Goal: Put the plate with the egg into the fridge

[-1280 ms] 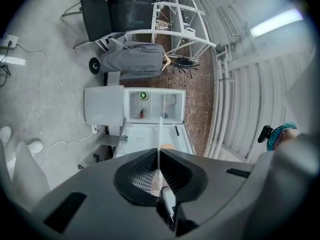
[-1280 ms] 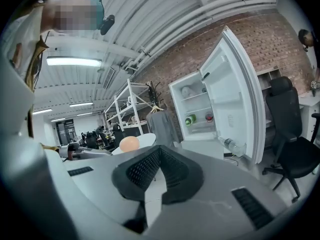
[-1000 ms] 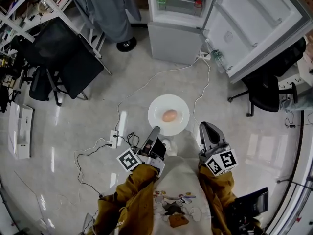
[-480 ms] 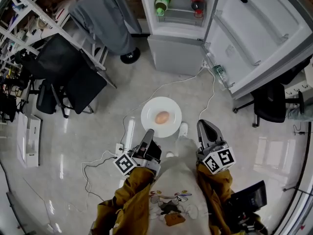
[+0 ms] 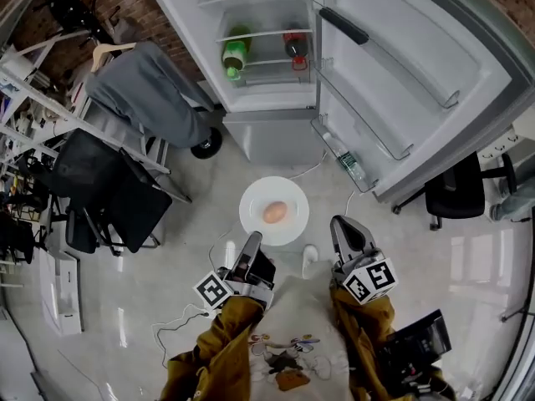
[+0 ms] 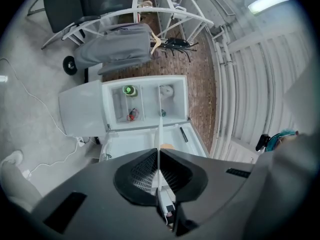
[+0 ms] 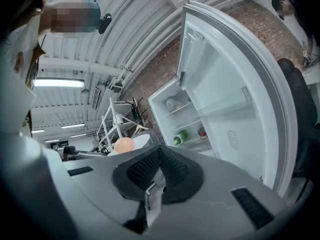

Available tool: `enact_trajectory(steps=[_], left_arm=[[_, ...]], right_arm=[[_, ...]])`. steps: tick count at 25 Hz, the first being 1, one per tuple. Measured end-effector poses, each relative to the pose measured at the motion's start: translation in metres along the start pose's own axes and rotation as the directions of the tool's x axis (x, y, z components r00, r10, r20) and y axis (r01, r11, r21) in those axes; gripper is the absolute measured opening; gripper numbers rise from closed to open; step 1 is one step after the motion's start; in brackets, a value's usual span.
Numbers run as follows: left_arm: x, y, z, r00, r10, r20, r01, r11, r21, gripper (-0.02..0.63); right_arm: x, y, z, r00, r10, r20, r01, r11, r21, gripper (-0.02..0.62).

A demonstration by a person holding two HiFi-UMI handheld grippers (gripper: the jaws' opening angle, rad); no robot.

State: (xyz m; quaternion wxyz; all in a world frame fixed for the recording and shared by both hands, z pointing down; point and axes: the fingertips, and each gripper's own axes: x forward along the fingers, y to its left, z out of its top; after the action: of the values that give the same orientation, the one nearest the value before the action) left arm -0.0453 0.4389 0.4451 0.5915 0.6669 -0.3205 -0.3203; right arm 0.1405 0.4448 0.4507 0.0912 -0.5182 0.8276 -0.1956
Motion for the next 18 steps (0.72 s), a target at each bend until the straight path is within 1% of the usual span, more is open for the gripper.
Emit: enact_trajectory(steps=[2,4,11,14,18], left_arm=[[0.019,-0.003,-0.002,1.0,-0.001,-0.012,0.001,1.0,0.007,0.02],[0.031,0.0,-0.001,1.0,0.008,-0.003,-0.008,1.0,0.008,0.02],[0.049,0.018,0.0,0.997,0.059,0.048,-0.058,0.998,-0.004,0.02],[0.055,0.021,0.0,0.996,0.07,0.061,-0.07,0.998,-0.002,0.02],[0.072,0.019,0.001,0.996,0.054,0.068,-0.055,0.998,0.016,0.02]], right_arm=[[0.01,-0.013,0.006,1.0,0.005,-0.007,-0.005,1.0,0.005,0.005],[0.022,-0.023,0.008,1.0,0.02,-0.015,-0.019,1.0,0.011,0.005],[0.05,-0.031,0.004,0.99,0.124,-0.064,-0.123,0.992,0.013,0.005],[0.053,-0.036,0.003,0.988,0.14,-0.071,-0.139,0.99,0.03,0.005],[0.059,-0.051,0.007,0.987,0.148,-0.065,-0.146,0.989,0.028,0.005]])
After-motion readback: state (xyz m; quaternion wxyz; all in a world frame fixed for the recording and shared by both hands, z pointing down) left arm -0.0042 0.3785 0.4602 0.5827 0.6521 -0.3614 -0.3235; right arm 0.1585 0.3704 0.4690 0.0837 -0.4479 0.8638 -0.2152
